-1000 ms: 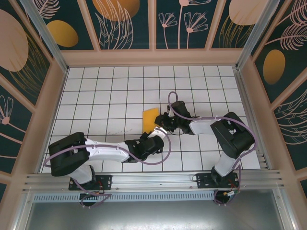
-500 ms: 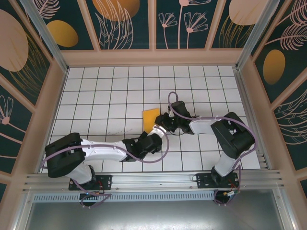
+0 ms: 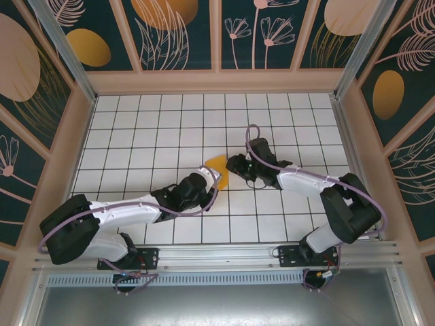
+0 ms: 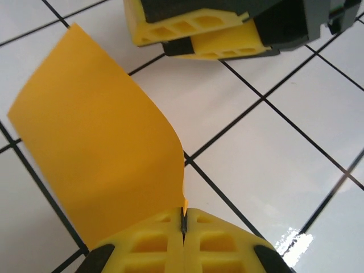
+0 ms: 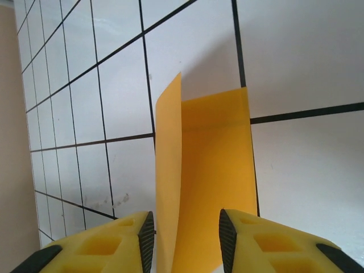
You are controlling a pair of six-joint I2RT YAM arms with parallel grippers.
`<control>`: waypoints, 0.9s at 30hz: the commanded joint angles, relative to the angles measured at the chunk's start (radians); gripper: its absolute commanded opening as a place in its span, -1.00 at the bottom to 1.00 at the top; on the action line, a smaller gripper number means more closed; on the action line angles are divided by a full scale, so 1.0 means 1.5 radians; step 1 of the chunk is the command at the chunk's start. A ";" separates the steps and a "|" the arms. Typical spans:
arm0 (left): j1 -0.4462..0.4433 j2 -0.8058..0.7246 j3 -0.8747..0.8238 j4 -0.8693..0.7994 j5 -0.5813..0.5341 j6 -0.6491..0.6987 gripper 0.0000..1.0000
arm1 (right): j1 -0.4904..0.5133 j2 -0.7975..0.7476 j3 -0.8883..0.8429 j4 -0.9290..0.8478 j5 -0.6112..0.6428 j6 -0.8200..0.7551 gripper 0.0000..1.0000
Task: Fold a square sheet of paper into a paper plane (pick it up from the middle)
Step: Third fold the triangle at the center of the table.
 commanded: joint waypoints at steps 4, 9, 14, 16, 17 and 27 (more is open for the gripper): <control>0.024 0.009 -0.003 0.007 0.079 -0.012 -0.95 | 0.010 0.023 0.060 -0.009 -0.017 -0.047 -0.52; 0.035 0.024 -0.004 -0.001 0.097 -0.016 -0.94 | 0.018 0.094 0.114 -0.036 -0.049 -0.081 -0.69; 0.046 0.044 -0.001 0.000 0.117 -0.024 -0.93 | 0.020 0.166 0.158 -0.056 -0.055 -0.097 -0.74; 0.049 0.047 -0.001 0.001 0.120 -0.025 -0.92 | 0.020 0.190 0.172 -0.065 -0.047 -0.105 -0.74; 0.050 0.050 0.000 0.001 0.125 -0.026 -0.92 | 0.020 0.203 0.178 -0.066 -0.045 -0.109 -0.74; 0.082 0.090 0.012 -0.007 0.158 -0.023 -0.90 | 0.022 0.277 0.199 -0.103 -0.007 -0.145 -0.74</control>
